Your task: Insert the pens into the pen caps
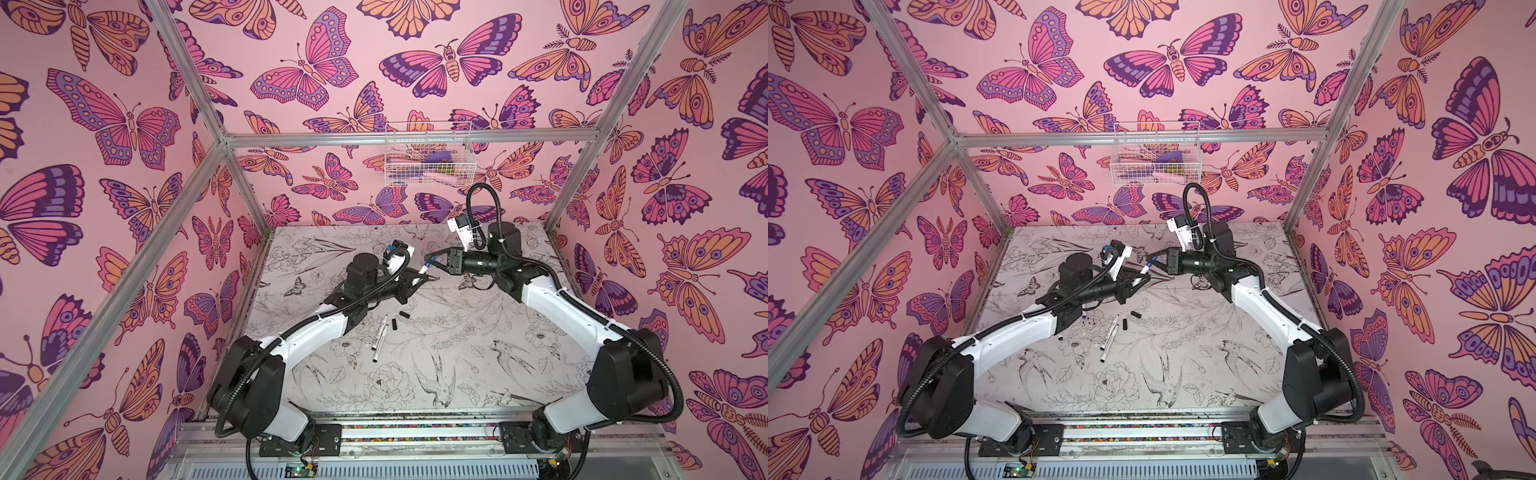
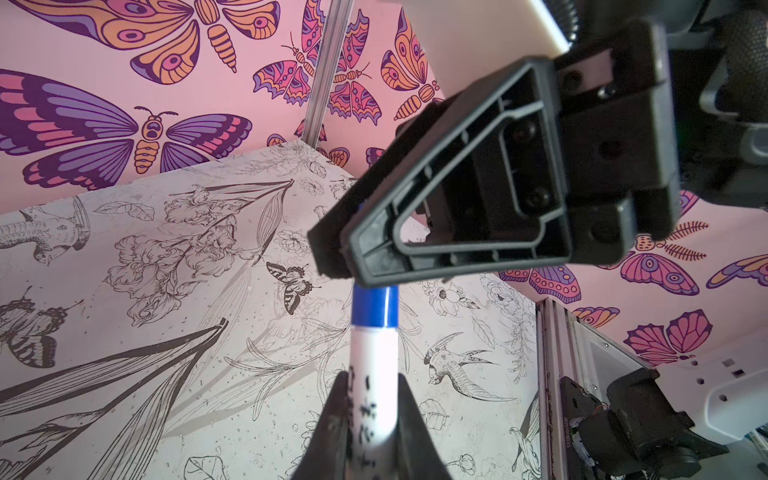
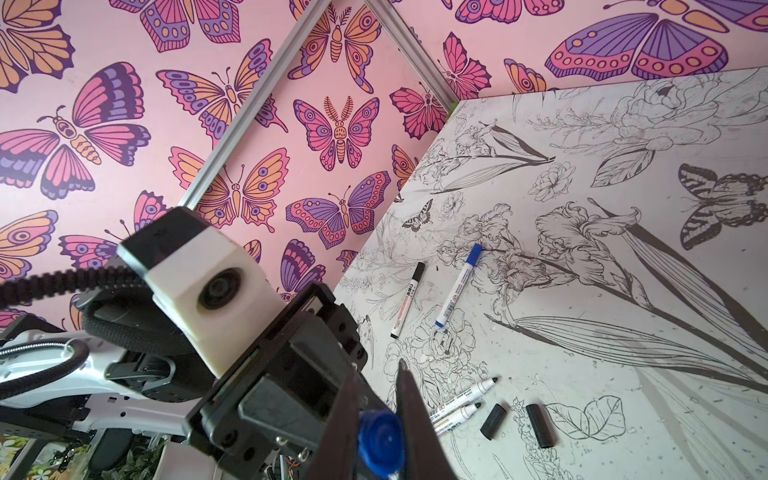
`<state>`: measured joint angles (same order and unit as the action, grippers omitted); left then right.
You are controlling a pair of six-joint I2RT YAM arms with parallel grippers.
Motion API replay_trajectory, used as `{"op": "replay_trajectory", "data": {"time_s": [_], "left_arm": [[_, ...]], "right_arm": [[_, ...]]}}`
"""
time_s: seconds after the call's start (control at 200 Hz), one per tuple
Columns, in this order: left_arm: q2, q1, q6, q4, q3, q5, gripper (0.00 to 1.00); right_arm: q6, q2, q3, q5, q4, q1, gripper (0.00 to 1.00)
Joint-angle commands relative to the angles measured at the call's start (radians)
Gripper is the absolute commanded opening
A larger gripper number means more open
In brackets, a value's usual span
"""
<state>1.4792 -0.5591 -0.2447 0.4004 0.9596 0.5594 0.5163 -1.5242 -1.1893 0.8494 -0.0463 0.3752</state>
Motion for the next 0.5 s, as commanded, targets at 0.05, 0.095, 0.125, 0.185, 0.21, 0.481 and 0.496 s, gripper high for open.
{"op": "replay_trajectory", "data": {"time_s": [0.05, 0.095, 0.125, 0.185, 0.21, 0.481, 0.496], "left_arm": [[-0.127, 0.038, -0.087, 0.421, 0.023, -0.213, 0.00], [-0.125, 0.016, -0.086, 0.411, -0.002, -0.224, 0.00], [-0.121, 0.001, -0.084, 0.405, -0.018, -0.229, 0.00], [-0.112, -0.024, -0.087, 0.396, -0.050, -0.248, 0.00], [-0.108, -0.036, -0.096, 0.397, -0.061, -0.257, 0.00], [-0.077, -0.089, -0.070, 0.436, -0.063, -0.316, 0.00], [-0.078, -0.088, -0.060, 0.433, -0.057, -0.317, 0.00]], "right_arm": [[-0.026, -0.017, 0.087, 0.033, 0.337, -0.007, 0.02], [0.006, -0.017, 0.086, 0.058, 0.295, -0.006, 0.02], [0.027, -0.017, 0.087, 0.068, 0.272, -0.006, 0.02], [0.038, -0.017, 0.083, 0.075, 0.256, 0.004, 0.02], [0.026, -0.018, 0.078, 0.076, 0.266, 0.012, 0.02], [-0.321, -0.144, -0.083, -0.061, 0.714, 0.183, 0.00], [-0.334, -0.151, -0.093, -0.069, 0.735, 0.189, 0.00]]}}
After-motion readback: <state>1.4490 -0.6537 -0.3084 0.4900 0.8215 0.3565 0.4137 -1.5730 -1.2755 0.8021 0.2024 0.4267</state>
